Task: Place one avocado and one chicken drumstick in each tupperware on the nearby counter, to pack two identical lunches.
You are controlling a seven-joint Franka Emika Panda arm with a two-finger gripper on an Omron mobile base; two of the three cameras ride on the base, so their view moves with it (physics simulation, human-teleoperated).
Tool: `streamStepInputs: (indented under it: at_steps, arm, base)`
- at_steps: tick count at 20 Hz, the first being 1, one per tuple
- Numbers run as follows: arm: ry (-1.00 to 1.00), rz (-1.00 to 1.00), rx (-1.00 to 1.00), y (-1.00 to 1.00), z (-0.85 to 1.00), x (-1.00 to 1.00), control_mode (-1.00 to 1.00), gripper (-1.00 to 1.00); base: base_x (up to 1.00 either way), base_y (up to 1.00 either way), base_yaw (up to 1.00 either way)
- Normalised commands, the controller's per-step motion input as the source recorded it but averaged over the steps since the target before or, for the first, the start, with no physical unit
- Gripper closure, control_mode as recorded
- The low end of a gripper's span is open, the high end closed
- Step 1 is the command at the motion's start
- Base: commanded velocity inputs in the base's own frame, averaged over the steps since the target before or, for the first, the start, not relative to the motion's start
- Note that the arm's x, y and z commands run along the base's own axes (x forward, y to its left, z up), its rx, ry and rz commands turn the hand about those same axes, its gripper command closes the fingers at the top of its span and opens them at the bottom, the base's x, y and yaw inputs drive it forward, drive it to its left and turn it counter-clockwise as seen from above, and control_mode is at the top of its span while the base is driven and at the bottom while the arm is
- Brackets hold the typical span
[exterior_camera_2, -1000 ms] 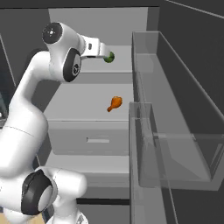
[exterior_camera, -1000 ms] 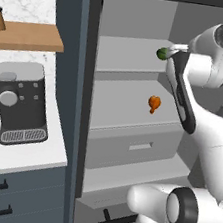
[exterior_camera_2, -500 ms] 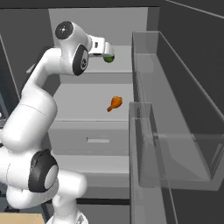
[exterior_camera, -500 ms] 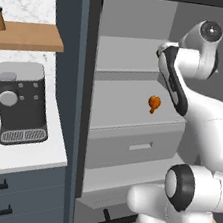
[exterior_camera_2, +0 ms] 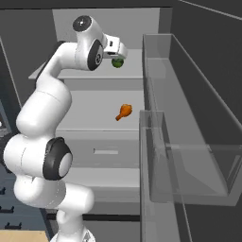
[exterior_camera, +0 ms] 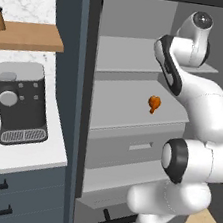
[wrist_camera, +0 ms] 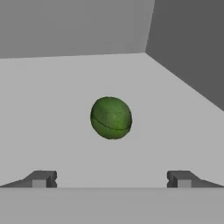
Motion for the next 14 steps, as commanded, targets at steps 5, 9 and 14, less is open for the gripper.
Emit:
streamStepInputs:
  at_steps: [5,9,14]
  arm:
    - [0.00,0.00,0.02,-0.01,-0.14,0.32,-1.00,-1.00]
    - [0.00,0.00,0.00,0.00,-0.15,0.33,-1.00,-1.00]
    - [0.00,0.00,0.00,0.00,-0.04,0.44,-1.00,-1.00]
  base:
    - [0.00,0.00,0.00]
    - [0.00,0.00,0.00]
    - [0.00,0.00,0.00]
